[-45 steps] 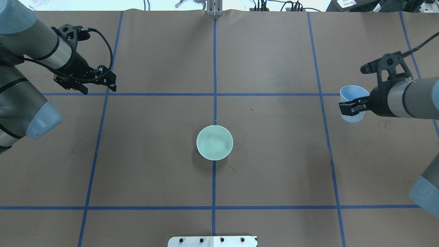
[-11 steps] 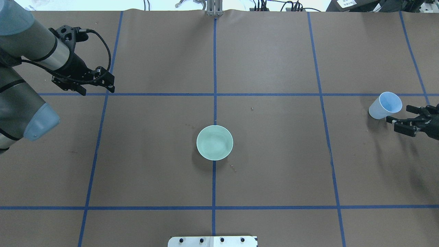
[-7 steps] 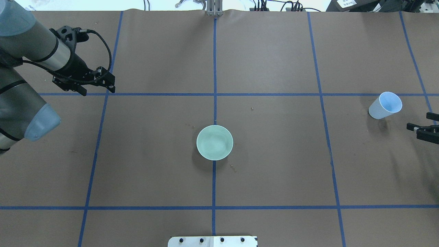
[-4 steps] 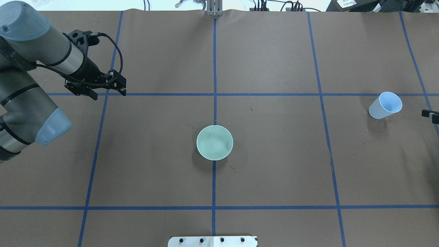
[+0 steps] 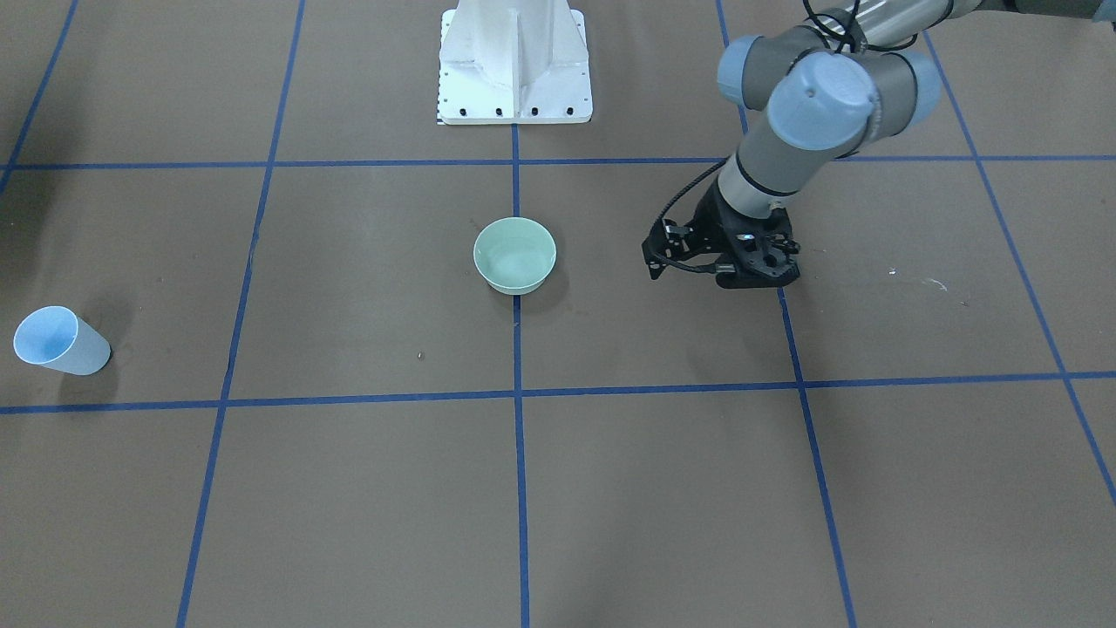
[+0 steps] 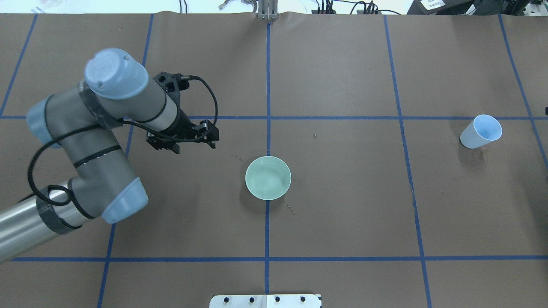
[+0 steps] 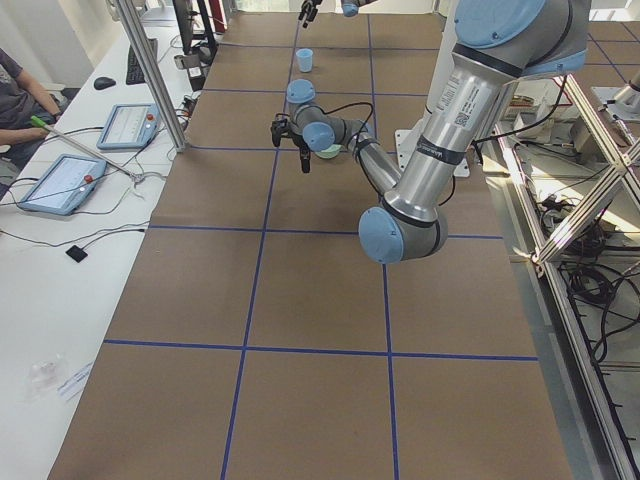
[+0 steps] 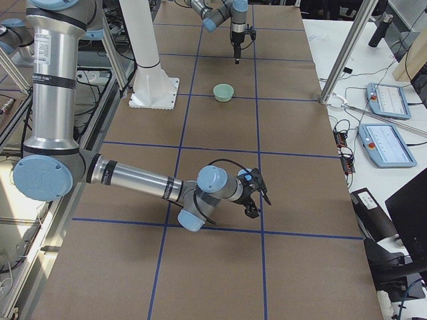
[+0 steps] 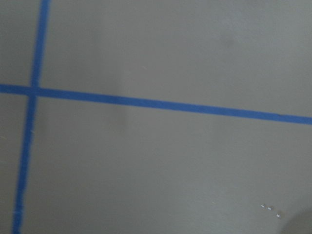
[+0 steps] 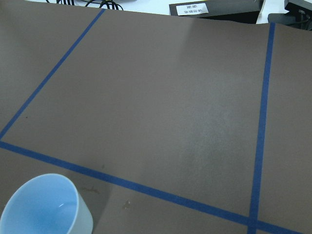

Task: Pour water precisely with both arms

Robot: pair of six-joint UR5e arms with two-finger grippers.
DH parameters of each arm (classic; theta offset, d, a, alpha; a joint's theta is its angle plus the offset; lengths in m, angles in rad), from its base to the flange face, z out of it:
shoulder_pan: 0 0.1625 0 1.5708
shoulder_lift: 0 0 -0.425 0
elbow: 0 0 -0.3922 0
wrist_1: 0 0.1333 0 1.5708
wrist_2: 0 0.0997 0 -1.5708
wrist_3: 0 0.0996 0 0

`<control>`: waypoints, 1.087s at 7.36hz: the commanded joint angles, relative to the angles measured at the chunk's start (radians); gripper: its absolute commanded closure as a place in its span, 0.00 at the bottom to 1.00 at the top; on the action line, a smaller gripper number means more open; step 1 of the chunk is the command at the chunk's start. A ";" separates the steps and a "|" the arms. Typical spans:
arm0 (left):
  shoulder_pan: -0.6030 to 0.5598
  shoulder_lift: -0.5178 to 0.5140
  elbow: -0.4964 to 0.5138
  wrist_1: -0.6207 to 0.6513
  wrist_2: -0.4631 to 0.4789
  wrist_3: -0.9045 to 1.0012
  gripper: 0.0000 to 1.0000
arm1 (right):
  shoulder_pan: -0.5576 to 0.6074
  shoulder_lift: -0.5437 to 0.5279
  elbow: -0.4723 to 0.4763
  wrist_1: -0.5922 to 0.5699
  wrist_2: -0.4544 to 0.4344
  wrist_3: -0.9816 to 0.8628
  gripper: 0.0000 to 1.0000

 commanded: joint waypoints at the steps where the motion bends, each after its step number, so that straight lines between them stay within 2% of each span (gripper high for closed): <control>1: 0.115 -0.050 0.038 -0.001 0.071 -0.028 0.01 | 0.057 0.073 0.000 -0.196 0.058 -0.112 0.01; 2: 0.137 -0.119 0.108 -0.001 0.074 -0.029 0.01 | 0.074 0.117 0.001 -0.295 0.078 -0.172 0.01; 3: 0.143 -0.139 0.136 -0.005 0.073 -0.029 0.01 | 0.088 0.146 0.001 -0.386 0.079 -0.253 0.01; 4: 0.151 -0.144 0.144 -0.010 0.073 -0.031 0.05 | 0.101 0.189 0.000 -0.499 0.077 -0.333 0.01; 5: 0.152 -0.164 0.170 -0.012 0.073 -0.029 0.09 | 0.109 0.200 0.000 -0.552 0.077 -0.399 0.01; 6: 0.152 -0.165 0.175 -0.015 0.073 -0.029 0.18 | 0.115 0.200 0.000 -0.554 0.077 -0.403 0.01; 8: 0.154 -0.167 0.179 -0.016 0.073 -0.029 0.45 | 0.115 0.199 0.000 -0.554 0.079 -0.403 0.01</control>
